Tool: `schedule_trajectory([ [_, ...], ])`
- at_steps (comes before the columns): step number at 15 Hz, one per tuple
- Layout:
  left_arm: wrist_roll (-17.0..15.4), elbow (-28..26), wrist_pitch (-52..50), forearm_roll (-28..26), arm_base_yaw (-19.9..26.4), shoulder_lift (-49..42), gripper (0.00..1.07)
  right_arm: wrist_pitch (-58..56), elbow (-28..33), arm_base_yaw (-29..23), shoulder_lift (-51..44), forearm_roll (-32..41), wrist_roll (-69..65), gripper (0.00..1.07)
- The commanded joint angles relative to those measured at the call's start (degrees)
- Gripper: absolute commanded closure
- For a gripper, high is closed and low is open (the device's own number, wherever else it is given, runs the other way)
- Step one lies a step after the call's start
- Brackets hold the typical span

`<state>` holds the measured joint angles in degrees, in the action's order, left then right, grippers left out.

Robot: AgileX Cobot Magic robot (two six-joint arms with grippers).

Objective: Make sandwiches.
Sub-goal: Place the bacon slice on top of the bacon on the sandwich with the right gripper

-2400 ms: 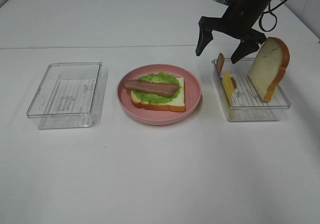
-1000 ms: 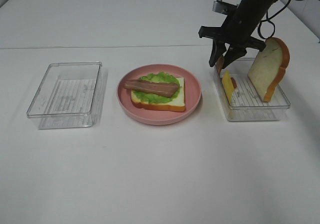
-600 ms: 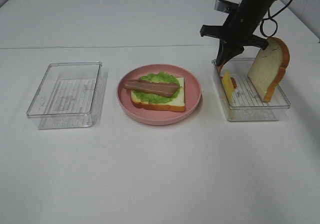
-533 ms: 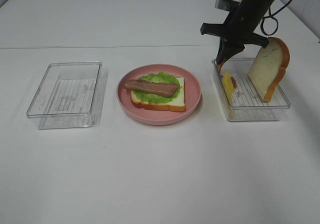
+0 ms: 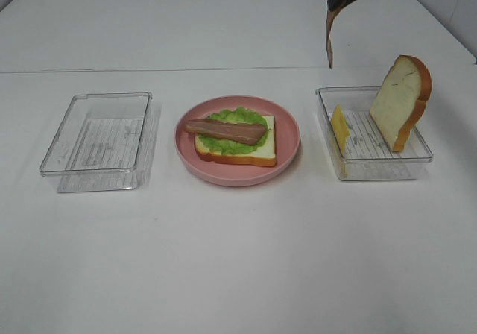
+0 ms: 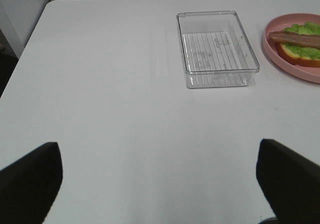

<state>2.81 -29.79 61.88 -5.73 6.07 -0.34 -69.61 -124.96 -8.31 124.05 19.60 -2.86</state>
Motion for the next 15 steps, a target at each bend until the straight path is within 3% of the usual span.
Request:
schedule_trajectory([
  [1, -0.52, 0.11, -0.29, 0.0, 0.06, -0.8, 0.09, -5.96, 2.58, -2.01, -2.92, 1.55, 2.18, 1.07],
  [4, -0.52, 0.11, -0.29, 0.0, 0.06, -0.8, 0.09, -2.81, 2.64, -9.97, -2.52, 2.18, 2.86, 1.07],
  [9, -0.52, 0.11, -0.29, 0.0, 0.06, -0.8, 0.09, 2.12, 2.64, -18.74, 3.15, 3.55, 2.86, 1.07],
  [15, -0.57, 0.11, -0.29, 0.06, 0.06, -0.8, 0.09, 4.58, 2.64, -19.65, 10.26, 10.26, 2.86, 1.07],
])
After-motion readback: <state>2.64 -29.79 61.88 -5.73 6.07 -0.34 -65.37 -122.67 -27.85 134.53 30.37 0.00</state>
